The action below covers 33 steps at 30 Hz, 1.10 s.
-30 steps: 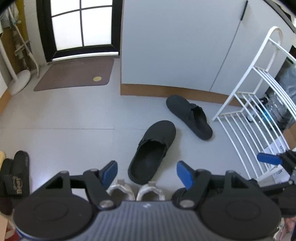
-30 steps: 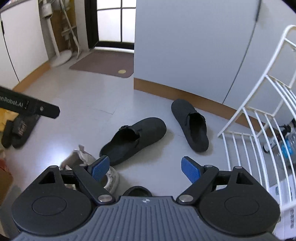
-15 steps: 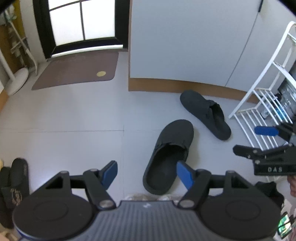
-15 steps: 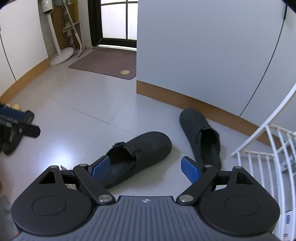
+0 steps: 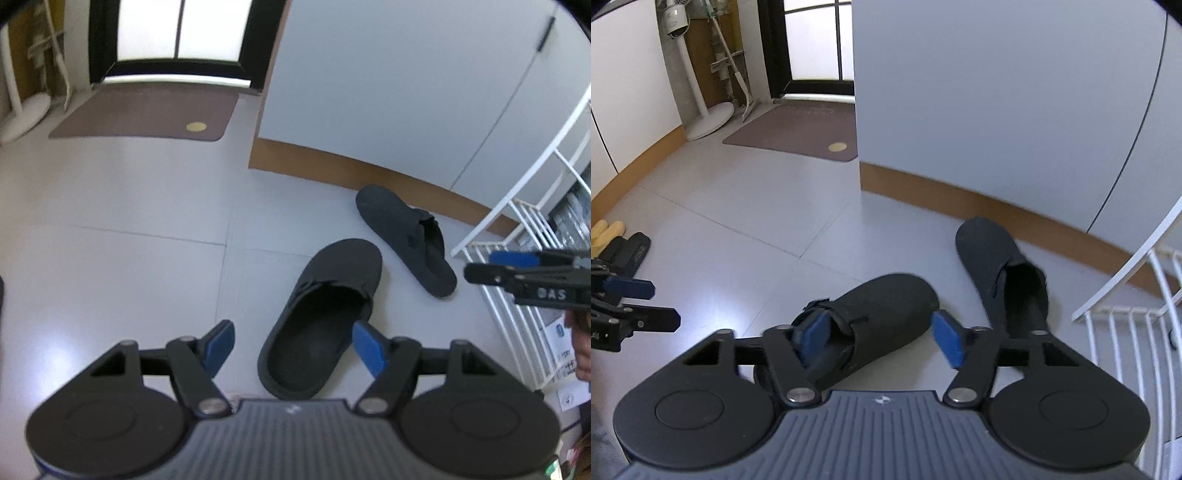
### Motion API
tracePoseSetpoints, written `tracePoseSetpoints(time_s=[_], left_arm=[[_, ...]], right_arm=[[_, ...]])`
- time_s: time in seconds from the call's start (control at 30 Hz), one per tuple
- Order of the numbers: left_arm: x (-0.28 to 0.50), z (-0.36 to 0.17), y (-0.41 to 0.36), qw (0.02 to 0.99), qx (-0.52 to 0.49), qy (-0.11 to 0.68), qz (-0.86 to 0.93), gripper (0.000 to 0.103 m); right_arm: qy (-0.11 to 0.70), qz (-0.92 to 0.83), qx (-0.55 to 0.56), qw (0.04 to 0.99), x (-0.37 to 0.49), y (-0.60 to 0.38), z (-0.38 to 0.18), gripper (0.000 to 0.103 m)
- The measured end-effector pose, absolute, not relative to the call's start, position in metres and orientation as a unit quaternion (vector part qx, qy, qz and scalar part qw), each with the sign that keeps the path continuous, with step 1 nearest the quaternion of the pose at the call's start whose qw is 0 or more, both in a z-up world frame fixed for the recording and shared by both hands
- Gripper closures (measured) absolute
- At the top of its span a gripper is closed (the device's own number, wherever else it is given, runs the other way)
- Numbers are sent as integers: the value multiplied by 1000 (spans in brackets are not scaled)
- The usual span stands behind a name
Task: Organize scattered shoes
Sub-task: 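Close the right tool on the black clog's strap and lift it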
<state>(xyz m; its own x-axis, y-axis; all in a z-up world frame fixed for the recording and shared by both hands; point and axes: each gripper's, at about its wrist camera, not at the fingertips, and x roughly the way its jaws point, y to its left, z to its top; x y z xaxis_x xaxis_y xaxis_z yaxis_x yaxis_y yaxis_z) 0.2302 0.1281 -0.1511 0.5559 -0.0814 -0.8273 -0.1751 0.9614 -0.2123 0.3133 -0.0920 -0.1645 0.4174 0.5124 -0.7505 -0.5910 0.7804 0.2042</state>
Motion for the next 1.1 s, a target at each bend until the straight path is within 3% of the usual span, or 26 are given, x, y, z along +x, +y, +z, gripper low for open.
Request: tracePoseSetpoints(time_s=[0.57,0.77,1.1], left_arm=[[206,-169,181,867,-185,462,42,30],[203,-176,193,864,-201,460,48,30],[207,-185,191,861,-200,466,39,30]], right_arm=[[459,339,-42,820,310,-31,-164,41],[501,324,-131,792,338,12,-219,41],[487,343,-266,758,352,57,-260,41]])
